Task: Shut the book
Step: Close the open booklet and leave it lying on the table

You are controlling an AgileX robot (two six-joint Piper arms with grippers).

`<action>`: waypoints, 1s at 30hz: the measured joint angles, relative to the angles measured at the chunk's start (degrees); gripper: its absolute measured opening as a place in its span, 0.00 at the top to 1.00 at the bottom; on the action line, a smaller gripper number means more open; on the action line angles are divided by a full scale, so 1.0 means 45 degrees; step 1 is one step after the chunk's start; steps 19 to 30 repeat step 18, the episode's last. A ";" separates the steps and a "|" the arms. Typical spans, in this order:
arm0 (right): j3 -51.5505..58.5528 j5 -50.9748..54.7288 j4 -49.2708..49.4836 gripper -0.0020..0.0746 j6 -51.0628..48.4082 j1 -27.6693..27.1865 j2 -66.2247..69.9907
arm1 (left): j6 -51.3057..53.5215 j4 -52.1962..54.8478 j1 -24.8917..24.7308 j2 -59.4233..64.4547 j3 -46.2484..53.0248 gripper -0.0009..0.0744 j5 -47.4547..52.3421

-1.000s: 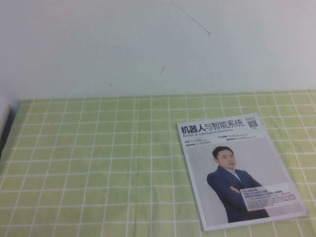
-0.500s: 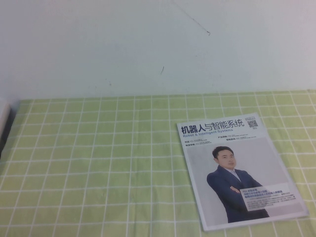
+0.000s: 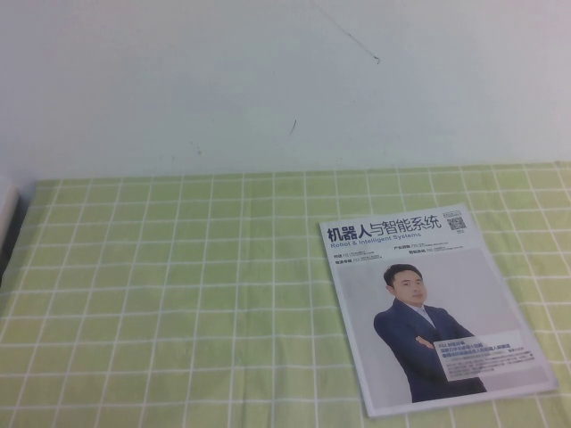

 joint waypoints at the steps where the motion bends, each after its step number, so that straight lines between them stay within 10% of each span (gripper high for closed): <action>1: 0.0000 0.0000 0.0000 0.98 0.0000 0.0000 0.0000 | 0.0000 0.0000 0.0000 0.0000 0.0000 0.99 0.0000; 30: 0.0000 0.0000 -0.0048 0.98 0.0000 0.0000 0.0000 | 0.0000 0.0000 0.0169 0.0000 0.0000 0.99 0.0000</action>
